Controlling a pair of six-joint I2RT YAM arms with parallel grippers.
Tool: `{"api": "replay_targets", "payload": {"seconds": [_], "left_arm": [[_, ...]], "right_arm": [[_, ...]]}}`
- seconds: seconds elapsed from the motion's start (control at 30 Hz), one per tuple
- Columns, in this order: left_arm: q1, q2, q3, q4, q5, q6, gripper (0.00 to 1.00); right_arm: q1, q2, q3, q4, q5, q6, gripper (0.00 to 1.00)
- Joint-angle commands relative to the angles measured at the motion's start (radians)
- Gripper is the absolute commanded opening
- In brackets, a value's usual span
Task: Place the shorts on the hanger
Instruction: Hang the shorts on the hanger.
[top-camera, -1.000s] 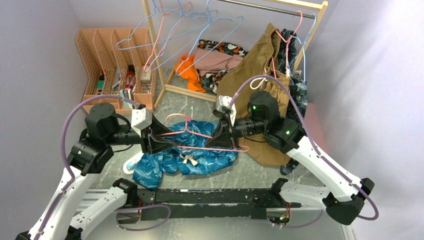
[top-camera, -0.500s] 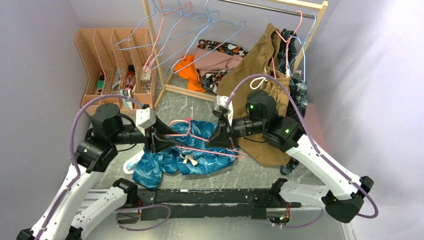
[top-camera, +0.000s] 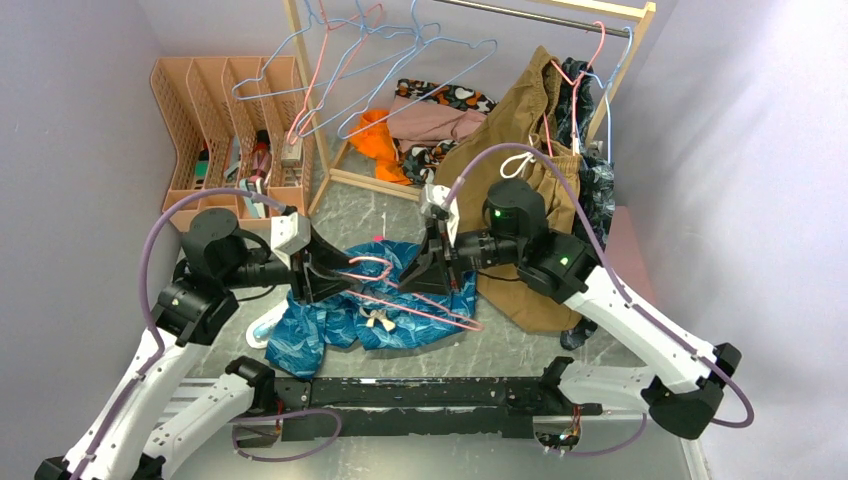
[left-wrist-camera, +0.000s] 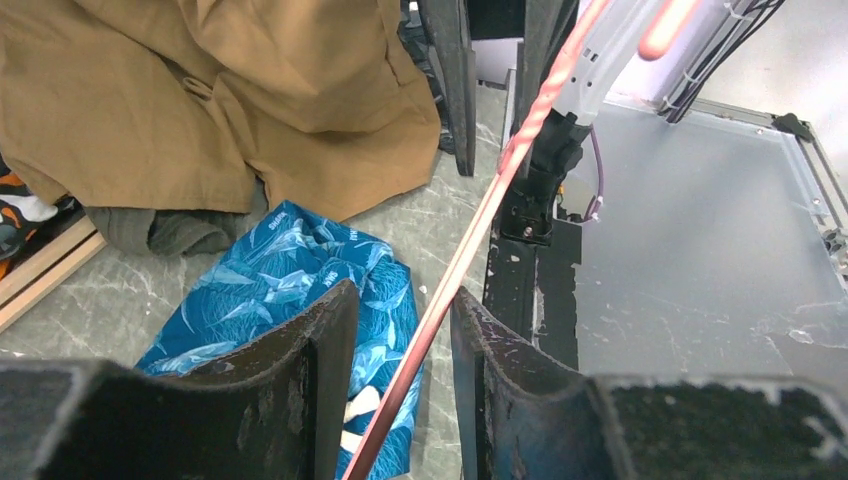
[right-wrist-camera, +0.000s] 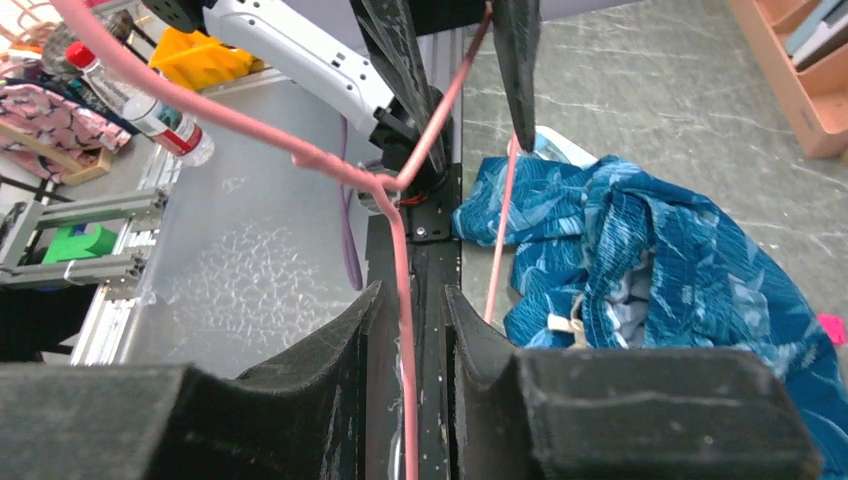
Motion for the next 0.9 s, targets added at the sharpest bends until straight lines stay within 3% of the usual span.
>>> {"api": "replay_targets", "payload": {"seconds": [0.0,0.2,0.37,0.67,0.77,0.87], "left_arm": [[-0.005,-0.005,-0.027,0.115,0.018,-0.053,0.07],[-0.004,0.001,-0.035,0.13,-0.005,-0.082,0.07],[-0.003,-0.001,-0.045,0.132,-0.009,-0.093,0.07],[-0.004,-0.008,-0.046,0.122,-0.01,-0.099,0.07],[-0.003,-0.015,-0.05,0.125,-0.015,-0.104,0.07],[-0.005,-0.017,-0.052,0.131,-0.016,-0.108,0.07]], "right_arm": [[0.052,0.052,0.008,0.099,0.027,0.045,0.28],[0.121,0.059,-0.027,0.192,0.115,0.071,0.38],[0.142,-0.006,-0.117,0.349,0.273,0.118,0.38],[0.144,-0.042,-0.171,0.471,0.366,0.157,0.39],[0.143,-0.033,-0.166,0.483,0.358,0.164,0.36],[0.145,-0.02,-0.152,0.479,0.34,0.165,0.27]]}}
